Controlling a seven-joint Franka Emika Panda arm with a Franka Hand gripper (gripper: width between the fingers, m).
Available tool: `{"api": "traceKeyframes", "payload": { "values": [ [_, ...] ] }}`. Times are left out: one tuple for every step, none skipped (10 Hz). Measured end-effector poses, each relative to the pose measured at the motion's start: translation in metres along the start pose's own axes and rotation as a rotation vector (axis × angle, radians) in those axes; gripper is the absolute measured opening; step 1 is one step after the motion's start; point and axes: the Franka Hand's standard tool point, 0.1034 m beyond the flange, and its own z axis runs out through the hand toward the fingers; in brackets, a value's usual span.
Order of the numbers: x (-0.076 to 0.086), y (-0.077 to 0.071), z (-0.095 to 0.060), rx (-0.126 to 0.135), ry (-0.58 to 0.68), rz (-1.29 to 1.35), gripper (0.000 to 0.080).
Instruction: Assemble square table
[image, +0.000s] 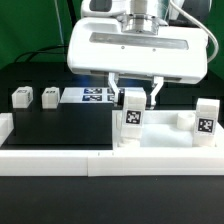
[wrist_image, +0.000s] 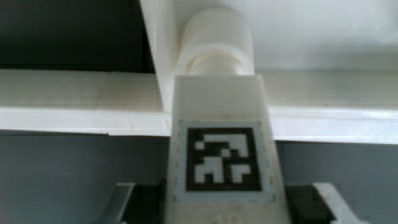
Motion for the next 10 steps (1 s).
{"api": "traceKeyframes", "payload": {
  "values": [
    [0.0,0.0,0.0,0.0,0.0,-0.001,0.0291],
    [-0.0001,0.0,0.0001,0.0,0.0,-0.001,0.0291],
    [-0.0001,0.0,0.0001,0.0,0.0,-0.002,0.0462],
    [-0.0001,0.0,0.0001,0.0,0.0,-0.002,0.0604],
    [-0.0001,0.0,0.0001,0.0,0.0,-0.003,0.0636],
    [-0.0001,0.0,0.0001,0.0,0.0,-0.003,0.0636],
    [-0.0001,0.0,0.0001,0.0,0.0,-0.004,0.0647],
    [-0.0001,0.0,0.0001,0.0,0.0,-0.005,0.0649],
    [-0.0001,0.0,0.0001,0.0,0.0,-0.006,0.0649],
    [-0.0001,0.0,0.0001,0.0,0.0,-0.006,0.0649]
  ]
}}
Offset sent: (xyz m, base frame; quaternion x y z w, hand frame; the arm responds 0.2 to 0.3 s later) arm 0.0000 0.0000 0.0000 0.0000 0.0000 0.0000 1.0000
